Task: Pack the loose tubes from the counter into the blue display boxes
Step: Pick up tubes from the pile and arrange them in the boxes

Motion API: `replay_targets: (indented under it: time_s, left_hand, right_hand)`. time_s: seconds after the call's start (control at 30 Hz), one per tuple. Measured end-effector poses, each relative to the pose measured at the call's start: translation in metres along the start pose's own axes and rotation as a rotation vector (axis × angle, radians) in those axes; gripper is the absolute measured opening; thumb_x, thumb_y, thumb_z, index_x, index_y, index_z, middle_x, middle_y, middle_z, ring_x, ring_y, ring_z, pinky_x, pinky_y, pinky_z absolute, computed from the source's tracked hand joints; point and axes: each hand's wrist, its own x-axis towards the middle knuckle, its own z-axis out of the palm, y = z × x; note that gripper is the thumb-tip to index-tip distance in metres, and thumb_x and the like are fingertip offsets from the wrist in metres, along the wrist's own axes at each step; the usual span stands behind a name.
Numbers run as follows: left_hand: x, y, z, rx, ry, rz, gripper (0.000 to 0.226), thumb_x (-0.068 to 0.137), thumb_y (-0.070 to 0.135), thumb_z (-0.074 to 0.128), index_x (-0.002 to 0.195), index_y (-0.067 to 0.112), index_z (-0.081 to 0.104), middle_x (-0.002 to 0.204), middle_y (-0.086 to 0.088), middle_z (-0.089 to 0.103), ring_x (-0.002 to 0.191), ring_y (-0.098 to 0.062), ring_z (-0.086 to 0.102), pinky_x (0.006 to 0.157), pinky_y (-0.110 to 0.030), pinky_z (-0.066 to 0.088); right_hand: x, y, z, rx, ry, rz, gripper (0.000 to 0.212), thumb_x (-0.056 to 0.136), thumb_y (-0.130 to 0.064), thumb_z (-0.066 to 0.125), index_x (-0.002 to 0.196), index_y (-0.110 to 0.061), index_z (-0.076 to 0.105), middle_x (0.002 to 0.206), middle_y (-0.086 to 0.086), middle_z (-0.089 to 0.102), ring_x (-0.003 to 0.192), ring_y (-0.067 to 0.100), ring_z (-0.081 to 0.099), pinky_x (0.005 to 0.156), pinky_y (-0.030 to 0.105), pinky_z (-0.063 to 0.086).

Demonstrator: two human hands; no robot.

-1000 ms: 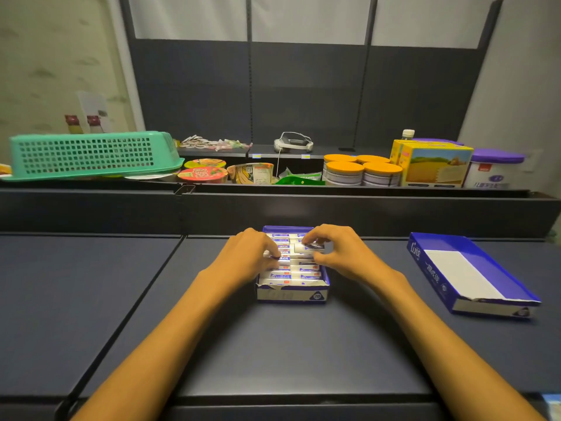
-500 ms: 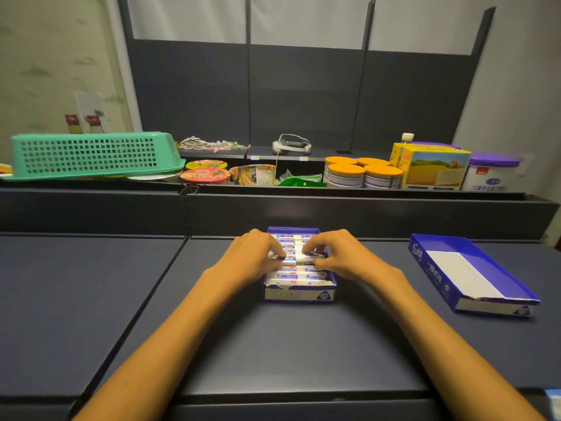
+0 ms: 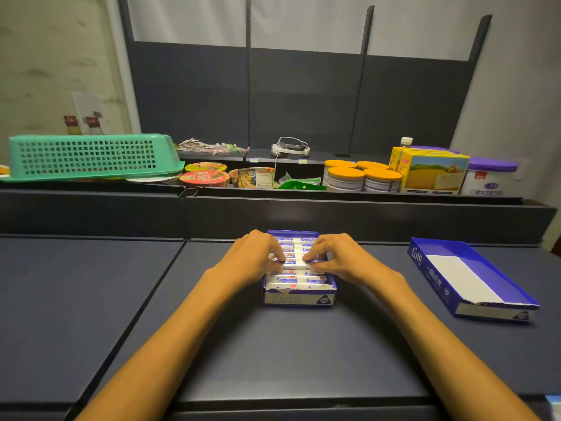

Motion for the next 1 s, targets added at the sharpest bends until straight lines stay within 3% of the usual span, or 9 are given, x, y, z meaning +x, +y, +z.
replay_targets:
  time_s: [0.37,0.5,0.6,0.73,1.0]
  left_hand:
    - [0.002,-0.001,0.002,-0.012,0.004,-0.017,0.027,0.082,0.030,0.075,0.109,0.024,0.073,0.121,0.005,0.065,0.110,-0.014,0.058,0.089,-0.037,0.053]
    - [-0.003,0.001,-0.004,-0.027,0.017,-0.050,0.038,0.080,0.034,0.076,0.116,0.025,0.069,0.128,0.003,0.062,0.113,-0.016,0.056,0.091,-0.036,0.052]
    - [-0.013,0.001,-0.014,-0.097,0.095,-0.068,0.046,0.083,0.037,0.072,0.124,0.020,0.062,0.129,0.001,0.062,0.114,-0.013,0.057,0.093,-0.033,0.050]
    - [-0.037,-0.008,-0.031,-0.061,0.178,-0.098,0.049,0.087,0.038,0.067,0.132,0.020,0.056,0.130,0.001,0.060,0.118,-0.012,0.055,0.096,-0.028,0.046]
    - [-0.110,-0.049,-0.058,0.147,0.205,-0.241,0.054,0.089,0.045,0.061,0.138,0.026,0.048,0.136,0.001,0.055,0.125,-0.017,0.049,0.100,-0.040,0.045]
  right_hand:
    - [0.001,0.000,0.001,0.094,0.013,0.019,0.029,0.084,-0.023,0.073,0.113,-0.021,0.070,0.124,-0.002,0.059,0.101,0.010,0.055,0.064,0.013,0.044]
    - [-0.003,0.000,-0.003,0.073,0.030,-0.003,0.036,0.084,-0.028,0.074,0.119,-0.023,0.064,0.126,-0.002,0.058,0.104,0.009,0.054,0.076,0.018,0.048]
    - [-0.008,0.001,-0.012,0.120,0.169,-0.031,0.038,0.086,-0.028,0.071,0.123,-0.022,0.060,0.124,-0.001,0.059,0.107,0.008,0.053,0.089,0.028,0.051]
    - [-0.012,-0.001,-0.016,0.133,0.312,-0.069,0.037,0.088,-0.025,0.068,0.124,-0.020,0.059,0.122,-0.002,0.061,0.106,0.005,0.051,0.087,0.023,0.047]
    - [-0.003,-0.077,0.013,0.063,0.225,-0.224,0.037,0.093,-0.030,0.061,0.129,-0.025,0.056,0.130,-0.006,0.055,0.121,0.011,0.047,0.097,0.025,0.037]
